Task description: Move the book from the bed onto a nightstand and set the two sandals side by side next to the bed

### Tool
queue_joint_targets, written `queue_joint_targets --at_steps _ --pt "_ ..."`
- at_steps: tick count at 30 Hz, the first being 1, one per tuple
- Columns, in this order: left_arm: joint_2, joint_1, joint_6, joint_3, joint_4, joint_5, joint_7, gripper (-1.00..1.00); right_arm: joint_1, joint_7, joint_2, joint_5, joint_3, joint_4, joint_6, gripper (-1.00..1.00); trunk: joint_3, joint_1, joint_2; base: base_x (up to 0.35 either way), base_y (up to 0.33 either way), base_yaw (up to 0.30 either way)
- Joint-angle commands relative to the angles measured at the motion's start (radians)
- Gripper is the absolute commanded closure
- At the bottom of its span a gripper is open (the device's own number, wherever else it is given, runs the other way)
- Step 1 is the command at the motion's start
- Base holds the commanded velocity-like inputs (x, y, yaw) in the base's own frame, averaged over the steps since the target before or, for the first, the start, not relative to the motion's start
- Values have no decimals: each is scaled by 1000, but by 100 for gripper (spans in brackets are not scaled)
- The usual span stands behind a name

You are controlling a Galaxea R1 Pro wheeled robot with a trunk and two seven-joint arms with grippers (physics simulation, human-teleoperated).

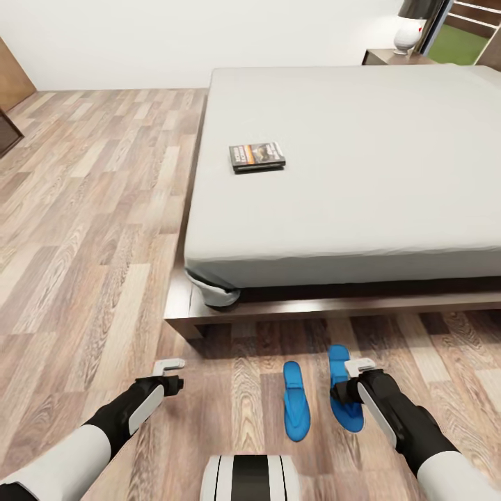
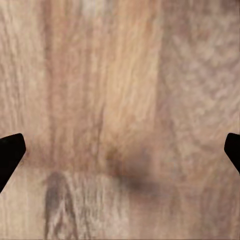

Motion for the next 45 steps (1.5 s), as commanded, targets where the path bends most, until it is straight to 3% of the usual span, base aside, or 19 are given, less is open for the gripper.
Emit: queue_joint_targets --at_steps 1,27,45 --pt "2 -1 2 -8 -2 10 9 -100 -1 -5 -1 -6 3 -2 5 100 -1 0 0 0 285 0" --pt "2 -1 2 -8 -3 10 9 -100 -1 -5 -2 -6 3 -1 5 100 -1 0 0 0 282 0" --pt "0 -1 2 -8 -3 10 9 -100 -1 -3 -1 -8 3 3 5 100 -1 0 0 0 30 0"
